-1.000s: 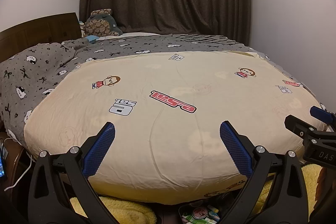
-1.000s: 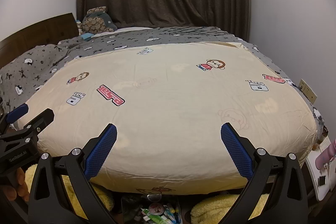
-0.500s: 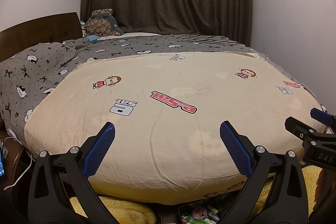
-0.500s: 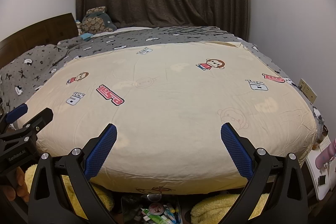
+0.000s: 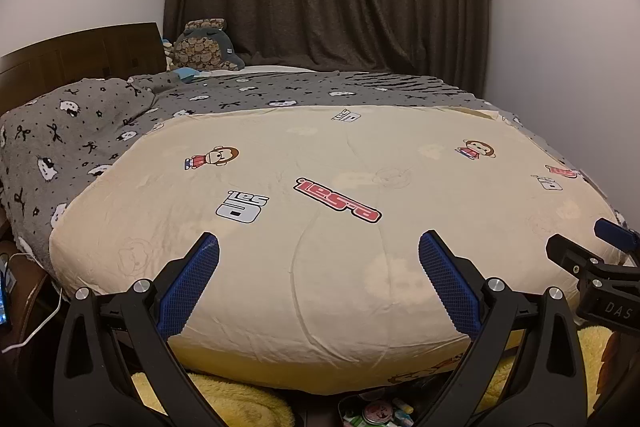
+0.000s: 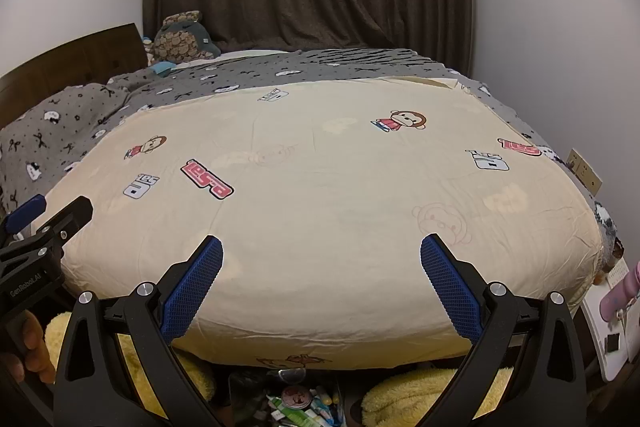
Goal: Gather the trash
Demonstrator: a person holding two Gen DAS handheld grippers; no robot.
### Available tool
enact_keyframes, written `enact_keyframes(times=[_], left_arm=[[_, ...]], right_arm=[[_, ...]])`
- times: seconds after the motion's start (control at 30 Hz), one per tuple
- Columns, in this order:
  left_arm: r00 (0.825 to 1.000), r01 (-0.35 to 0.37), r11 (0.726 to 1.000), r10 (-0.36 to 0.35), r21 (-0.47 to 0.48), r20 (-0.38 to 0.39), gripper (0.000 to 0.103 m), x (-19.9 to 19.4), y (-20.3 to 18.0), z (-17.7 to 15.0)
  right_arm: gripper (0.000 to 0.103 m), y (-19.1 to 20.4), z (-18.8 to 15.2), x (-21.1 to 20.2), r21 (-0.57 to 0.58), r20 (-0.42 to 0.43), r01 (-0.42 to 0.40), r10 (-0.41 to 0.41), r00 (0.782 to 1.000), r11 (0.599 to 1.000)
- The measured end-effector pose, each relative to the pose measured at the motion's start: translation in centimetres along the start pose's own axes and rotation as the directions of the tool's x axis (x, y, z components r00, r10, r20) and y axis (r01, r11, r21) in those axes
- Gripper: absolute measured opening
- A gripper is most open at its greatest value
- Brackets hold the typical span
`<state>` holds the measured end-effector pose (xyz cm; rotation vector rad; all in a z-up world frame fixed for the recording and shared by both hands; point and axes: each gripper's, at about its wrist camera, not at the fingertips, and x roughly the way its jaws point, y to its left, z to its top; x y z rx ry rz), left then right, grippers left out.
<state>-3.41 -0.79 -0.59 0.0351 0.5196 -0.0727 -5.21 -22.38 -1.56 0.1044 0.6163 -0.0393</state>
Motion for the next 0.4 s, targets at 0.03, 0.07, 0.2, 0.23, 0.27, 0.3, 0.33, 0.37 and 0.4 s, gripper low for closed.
enact_keyframes(times=[0.03,0.07,0.2,0.23,0.27,0.3,0.33,0.37,0.4], left_arm=[[1.000,-0.001,1.000,0.001,0.000,-0.001,0.095,-0.01,0.00,0.00],[1.000,-0.003,1.000,0.003,0.001,-0.004,0.095,0.03,0.02,-0.02],[1.000,-0.001,1.000,0.001,-0.006,-0.019,0.095,0.27,0.34,0.00],[1.000,0.000,1.000,0.000,-0.005,-0.021,0.095,0.34,0.39,-0.01],[1.000,0.003,1.000,-0.003,-0.005,-0.024,0.095,0.39,0.47,0.02],[0.999,0.010,1.000,-0.010,-0.011,-0.030,0.095,0.47,0.59,0.01],[0.999,0.015,1.000,-0.016,-0.016,-0.034,0.095,0.53,0.65,-0.02],[0.999,0.016,1.000,-0.017,-0.020,-0.038,0.095,0.62,0.75,-0.03],[0.999,0.012,1.000,-0.012,-0.022,-0.042,0.095,0.70,0.82,-0.04]], right_arm=[[0.099,-0.01,-0.01,0.02,0.000,0.000,0.000,0.000,1.000,1.000],[0.099,-0.01,-0.01,0.02,0.000,-0.001,0.000,0.000,1.000,1.000],[0.099,-0.04,0.04,0.09,-0.002,0.000,-0.002,0.002,1.000,1.000],[0.099,-0.01,0.04,0.08,-0.001,-0.001,0.000,0.000,1.000,1.000],[0.099,0.05,0.02,0.04,-0.001,0.000,0.000,0.000,1.000,1.000],[0.099,0.00,-0.02,0.09,-0.001,0.000,0.000,0.000,1.000,1.000],[0.099,0.05,0.01,0.05,-0.001,-0.001,0.000,-0.001,1.000,1.000],[0.099,0.03,0.00,0.08,-0.001,-0.002,0.001,-0.001,1.000,1.000],[0.099,0.02,0.01,0.05,-0.001,-0.003,0.002,-0.002,1.000,1.000]])
